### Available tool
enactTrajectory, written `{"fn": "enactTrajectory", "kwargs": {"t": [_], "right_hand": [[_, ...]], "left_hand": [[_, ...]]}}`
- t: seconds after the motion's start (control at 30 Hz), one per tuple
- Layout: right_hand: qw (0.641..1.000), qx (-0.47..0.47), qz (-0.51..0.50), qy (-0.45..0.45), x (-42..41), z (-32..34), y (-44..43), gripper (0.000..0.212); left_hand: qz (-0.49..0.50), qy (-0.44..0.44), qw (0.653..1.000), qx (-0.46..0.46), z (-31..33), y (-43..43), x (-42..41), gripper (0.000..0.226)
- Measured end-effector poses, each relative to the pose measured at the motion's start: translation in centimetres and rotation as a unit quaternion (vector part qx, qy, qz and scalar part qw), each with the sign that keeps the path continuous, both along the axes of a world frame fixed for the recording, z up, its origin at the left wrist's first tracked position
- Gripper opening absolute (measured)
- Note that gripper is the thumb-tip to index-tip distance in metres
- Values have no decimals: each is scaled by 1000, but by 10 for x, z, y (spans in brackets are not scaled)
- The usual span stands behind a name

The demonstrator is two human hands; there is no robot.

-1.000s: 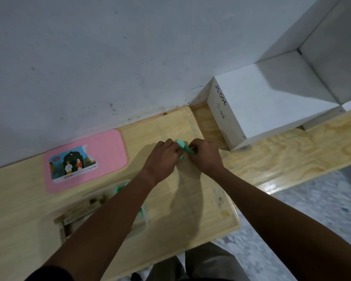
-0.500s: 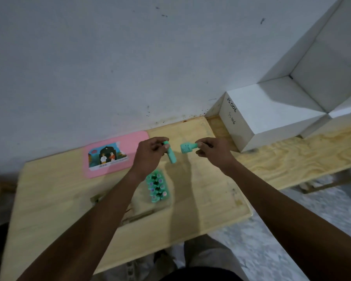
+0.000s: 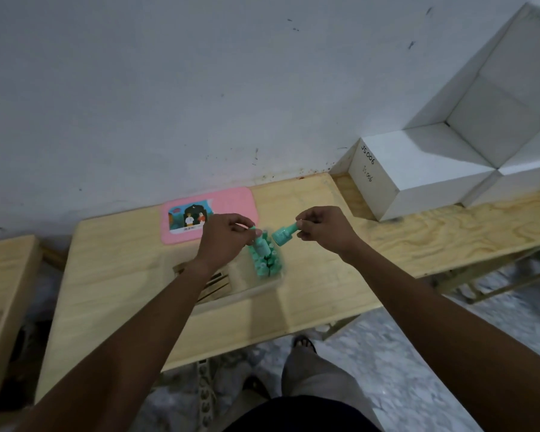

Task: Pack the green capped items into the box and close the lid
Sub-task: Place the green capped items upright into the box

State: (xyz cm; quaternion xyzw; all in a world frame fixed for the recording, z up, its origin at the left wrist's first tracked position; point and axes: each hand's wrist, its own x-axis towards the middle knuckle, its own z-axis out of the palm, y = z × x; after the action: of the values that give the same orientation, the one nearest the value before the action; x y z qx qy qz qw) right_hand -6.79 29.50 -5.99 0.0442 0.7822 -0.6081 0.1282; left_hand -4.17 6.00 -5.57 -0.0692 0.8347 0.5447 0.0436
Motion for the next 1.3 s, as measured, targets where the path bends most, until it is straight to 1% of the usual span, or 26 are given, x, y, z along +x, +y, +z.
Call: {"fn": "enactTrajectory", "kwargs": {"t": [0.07,0.17,0.33,0.67,0.9,1.0,1.2,1.3], "right_hand": [[1000,22,3,5,6,-1,-3,3],[997,79,13,21,14,-3,-7,9],[984,163,54,39,24,-5,-14,11],[964,236,95,74,32,-16,-25,13],[945,267,152,111,35,-23,-29,14],[926,300,192,129,35,-25,-30,13],[865,389,270,165,33,-30,-34,19],[852,403,289,165,33,-31,-36,20]], "left_hand": [[3,-3,1000,-25,0,-1,8,18],[-3,-1,998,-67,0,-1,20,22],[-7,-15,995,-100,-2,1,33,23],[-21,-56,992,-112,-17,7,35,21],[-50,-62,981,-179,-31,15,32,19],[-64,-56,976,-203,-36,18,29,21],[-78,-44,968,-234,-46,25,26,23],[-80,-40,967,-239,-50,27,25,23]]}}
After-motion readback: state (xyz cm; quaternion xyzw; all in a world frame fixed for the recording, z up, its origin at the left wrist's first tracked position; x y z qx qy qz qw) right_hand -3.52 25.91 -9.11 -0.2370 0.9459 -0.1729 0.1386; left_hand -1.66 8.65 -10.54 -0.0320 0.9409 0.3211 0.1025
